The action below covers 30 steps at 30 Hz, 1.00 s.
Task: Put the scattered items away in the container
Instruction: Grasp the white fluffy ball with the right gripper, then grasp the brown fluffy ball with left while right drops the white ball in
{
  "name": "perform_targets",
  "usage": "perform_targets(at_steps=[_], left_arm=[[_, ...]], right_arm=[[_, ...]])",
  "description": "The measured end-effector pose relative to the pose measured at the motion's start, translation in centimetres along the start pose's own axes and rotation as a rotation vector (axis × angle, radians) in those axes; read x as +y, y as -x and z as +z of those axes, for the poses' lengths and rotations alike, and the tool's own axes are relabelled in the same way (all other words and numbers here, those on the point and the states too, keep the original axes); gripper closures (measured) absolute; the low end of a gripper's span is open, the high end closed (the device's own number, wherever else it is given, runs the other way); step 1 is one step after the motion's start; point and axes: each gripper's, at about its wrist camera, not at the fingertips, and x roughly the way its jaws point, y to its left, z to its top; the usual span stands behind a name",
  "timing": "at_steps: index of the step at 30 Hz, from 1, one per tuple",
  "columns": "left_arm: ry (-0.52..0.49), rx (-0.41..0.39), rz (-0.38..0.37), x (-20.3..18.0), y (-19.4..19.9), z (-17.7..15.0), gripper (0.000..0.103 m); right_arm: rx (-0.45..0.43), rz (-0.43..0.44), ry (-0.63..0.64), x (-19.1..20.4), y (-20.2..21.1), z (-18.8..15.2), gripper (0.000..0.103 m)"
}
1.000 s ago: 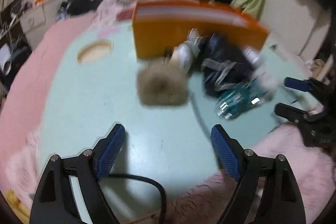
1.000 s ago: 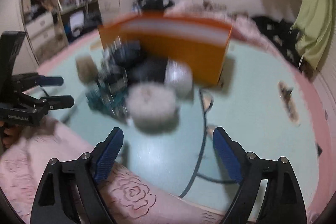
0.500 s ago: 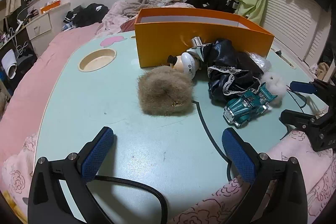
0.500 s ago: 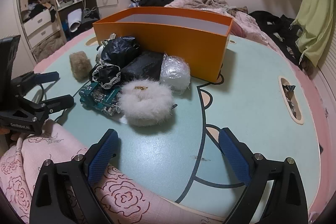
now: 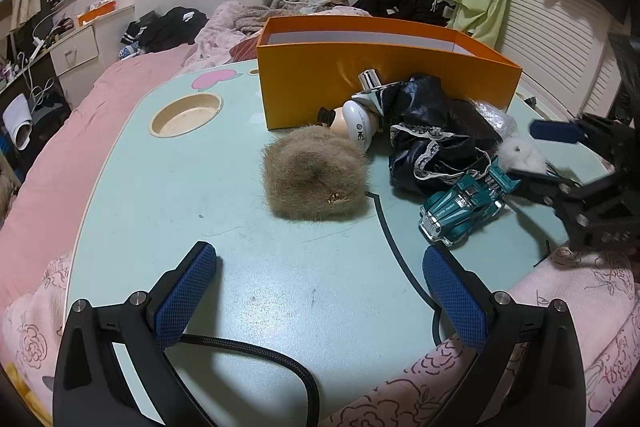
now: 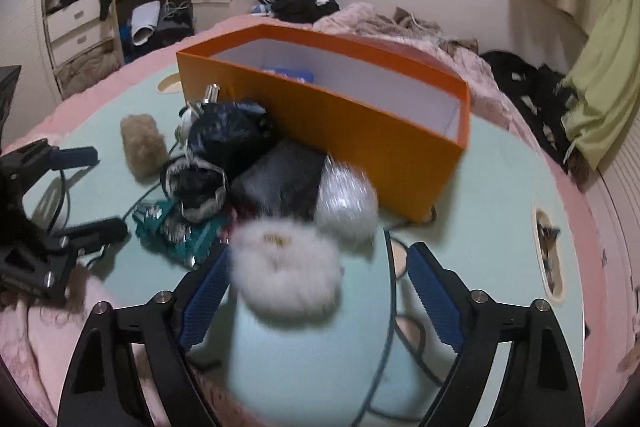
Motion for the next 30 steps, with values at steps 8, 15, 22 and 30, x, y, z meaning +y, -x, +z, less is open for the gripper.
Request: perform_targets(at_steps=[8, 15, 22, 30], left_arm=[[0.006, -0.004, 0.007, 0.3, 0.5, -0.1, 0.000], [0.182, -0.022, -0.049, 3.5, 2.0, 2.3, 0.001], [0.065, -0.009, 0.025, 2.1, 0.4, 5.1, 0.020], [0.043, -0.003, -0.036, 0.5, 0.9, 3.2, 0.060]], right_arm=[[-0.061, 0.091, -0.102, -1.6, 0.7, -1.6, 0.065], [-0.118, 0.102, -0.155, -2.6, 1.6, -1.8, 0.066], [-0.120, 0.114, -0.182, -3.1, 1.7, -2.0, 0.065], [-0.134, 0.109, -0.205, -3.6, 2.0, -2.2, 0.065]])
